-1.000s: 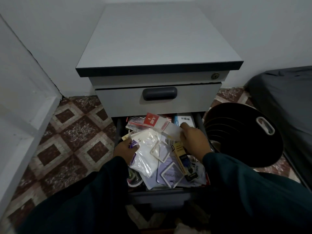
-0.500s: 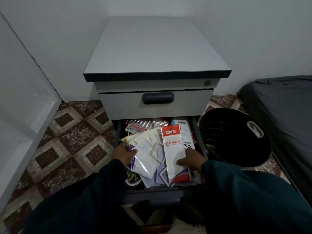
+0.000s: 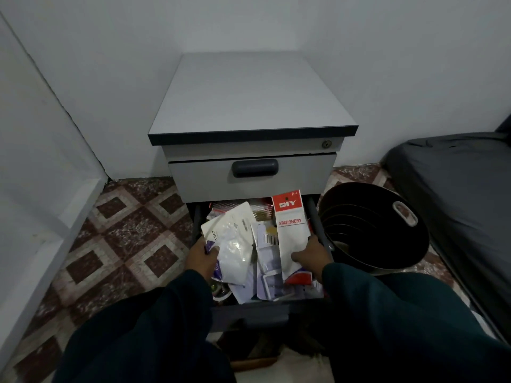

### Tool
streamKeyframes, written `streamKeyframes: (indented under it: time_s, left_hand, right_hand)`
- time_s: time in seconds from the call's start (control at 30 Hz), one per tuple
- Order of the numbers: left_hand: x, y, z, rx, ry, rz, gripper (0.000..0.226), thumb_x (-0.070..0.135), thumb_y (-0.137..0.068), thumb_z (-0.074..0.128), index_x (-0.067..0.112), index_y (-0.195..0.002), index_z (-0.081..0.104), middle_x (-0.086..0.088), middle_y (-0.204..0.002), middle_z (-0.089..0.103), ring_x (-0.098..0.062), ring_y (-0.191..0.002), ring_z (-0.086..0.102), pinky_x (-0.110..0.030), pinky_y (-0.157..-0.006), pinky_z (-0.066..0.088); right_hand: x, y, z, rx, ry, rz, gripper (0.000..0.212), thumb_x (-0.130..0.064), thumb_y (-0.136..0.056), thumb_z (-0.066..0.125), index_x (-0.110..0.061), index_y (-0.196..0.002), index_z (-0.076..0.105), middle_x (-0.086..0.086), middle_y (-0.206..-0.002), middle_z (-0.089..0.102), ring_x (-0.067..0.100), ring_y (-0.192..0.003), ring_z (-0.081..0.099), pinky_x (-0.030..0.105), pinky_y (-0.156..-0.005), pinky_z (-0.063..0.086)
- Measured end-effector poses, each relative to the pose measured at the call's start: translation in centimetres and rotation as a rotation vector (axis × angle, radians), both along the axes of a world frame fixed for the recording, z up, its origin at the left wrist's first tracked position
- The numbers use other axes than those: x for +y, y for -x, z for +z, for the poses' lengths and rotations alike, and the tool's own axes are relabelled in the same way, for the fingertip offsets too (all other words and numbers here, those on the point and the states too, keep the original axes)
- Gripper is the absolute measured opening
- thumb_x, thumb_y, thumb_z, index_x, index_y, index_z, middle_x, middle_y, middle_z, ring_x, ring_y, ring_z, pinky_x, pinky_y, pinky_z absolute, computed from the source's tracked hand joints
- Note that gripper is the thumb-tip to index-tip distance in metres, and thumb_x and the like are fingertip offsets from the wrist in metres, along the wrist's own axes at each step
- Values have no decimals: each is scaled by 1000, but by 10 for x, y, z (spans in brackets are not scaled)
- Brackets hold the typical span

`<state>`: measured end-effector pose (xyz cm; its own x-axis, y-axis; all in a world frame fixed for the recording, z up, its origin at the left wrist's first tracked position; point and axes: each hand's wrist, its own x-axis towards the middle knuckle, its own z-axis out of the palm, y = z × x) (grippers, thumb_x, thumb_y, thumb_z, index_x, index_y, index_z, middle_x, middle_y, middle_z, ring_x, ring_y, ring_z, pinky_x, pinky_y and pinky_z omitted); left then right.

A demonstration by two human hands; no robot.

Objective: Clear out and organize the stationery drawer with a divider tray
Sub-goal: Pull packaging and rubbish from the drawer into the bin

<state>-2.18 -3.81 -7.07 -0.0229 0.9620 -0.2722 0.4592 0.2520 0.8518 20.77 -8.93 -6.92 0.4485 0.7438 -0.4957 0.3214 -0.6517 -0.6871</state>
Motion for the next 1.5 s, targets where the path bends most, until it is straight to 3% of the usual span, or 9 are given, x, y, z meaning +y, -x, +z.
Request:
streamKeyframes:
  time_s: [0.33,0.67,0.83,0.93,1.13,1.2,1.27,1.37,1.5]
  left_hand:
    - [-19,3,34,25,-93,46,40,7,-96,49,-2,-134,45,-21,-132,52,-35,-122,49,-33,-100,36]
    - [-22,-52,59,-121,-56,-71,31,7,-95,50,2,-126,50,-17,-119,58,-32,-111,55,-37,-98,43]
    - [-26,-97,58,-157,-15,-158,19,4,-96,48,2,-114,52,-13,-104,57,-20,-92,53,-23,-76,41]
    - [-24,-119,54,-149,-12,-195,22,4,-96,48,-1,-116,51,-15,-106,59,-19,-90,53,-23,-77,40]
    - [-16,-163,47,-112,7,-249,23,5,-95,48,-2,-116,50,-19,-109,59,-21,-89,51,-22,-76,36]
    - [-11,-178,43,-110,-19,-277,29,5,-94,49,-3,-122,49,-19,-117,59,-28,-99,56,-23,-80,39]
    - [-5,-196,40,-113,-27,-309,29,5,-94,49,-1,-123,49,-18,-119,59,-31,-108,56,-28,-88,42]
    - [4,-221,33,-105,-19,-339,30,7,-95,48,0,-125,49,-16,-121,58,-30,-111,55,-29,-91,42]
    - [15,-249,21,-94,-23,-388,34,10,-96,48,4,-130,47,-15,-126,57,-29,-114,54,-28,-91,40]
  right_hand:
    - [-1,-8,22,140,-42,-11,70,-4,-75,70,-6,-135,36,17,-130,55,34,-111,58,48,-94,50]
    - [-3,-44,48,148,-30,-62,64,-1,-76,69,0,-133,39,20,-129,55,35,-108,60,44,-91,52]
    - [-12,-76,53,137,-34,-189,61,-3,-79,68,3,-133,39,21,-128,55,36,-108,60,43,-89,53]
    - [-15,-95,51,156,-22,-252,60,-2,-80,67,5,-133,40,22,-128,55,36,-110,59,41,-90,52]
    - [-19,-128,42,264,-58,-401,39,0,-86,58,10,-123,52,25,-119,60,31,-86,59,35,-68,51]
    - [-17,-136,37,322,-84,-457,36,0,-86,57,9,-121,54,25,-113,62,31,-87,58,38,-76,51]
    - [-14,-145,34,377,-101,-504,30,-1,-87,57,7,-115,56,19,-97,64,29,-80,59,41,-80,51]
    - [-9,-159,30,442,-122,-561,21,-2,-88,56,1,-108,58,12,-77,58,23,-67,55,34,-63,48]
    - [-2,-175,22,503,-148,-653,13,-4,-89,54,-3,-102,57,11,-76,56,23,-67,55,43,-79,49]
